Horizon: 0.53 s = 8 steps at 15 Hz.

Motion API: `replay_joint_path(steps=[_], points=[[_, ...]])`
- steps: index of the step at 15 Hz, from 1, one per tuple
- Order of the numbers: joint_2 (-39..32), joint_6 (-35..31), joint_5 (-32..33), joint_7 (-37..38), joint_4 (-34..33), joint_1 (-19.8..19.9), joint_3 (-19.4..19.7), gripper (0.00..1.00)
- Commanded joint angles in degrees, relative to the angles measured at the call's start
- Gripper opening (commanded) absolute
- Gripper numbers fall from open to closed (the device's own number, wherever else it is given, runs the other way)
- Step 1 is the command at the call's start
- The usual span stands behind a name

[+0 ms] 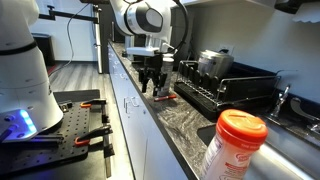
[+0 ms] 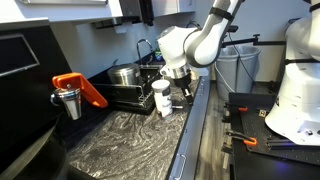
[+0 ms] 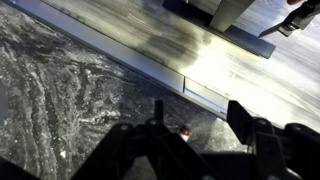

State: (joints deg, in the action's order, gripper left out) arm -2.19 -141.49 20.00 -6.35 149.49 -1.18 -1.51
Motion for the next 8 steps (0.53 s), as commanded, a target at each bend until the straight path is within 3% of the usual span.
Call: replay_joint_path(steps=[1, 5, 8], points=[[-3.4, -2.3, -1.4, -0.6, -2.2, -0.2, 0.0, 0.70], [-4.8, -6.3, -2.7, 0.0, -2.9, -0.2, 0.0, 0.72], [3.4, -9.4, -7.7, -3.7, 2.0, 1.0, 0.0, 0.98]])
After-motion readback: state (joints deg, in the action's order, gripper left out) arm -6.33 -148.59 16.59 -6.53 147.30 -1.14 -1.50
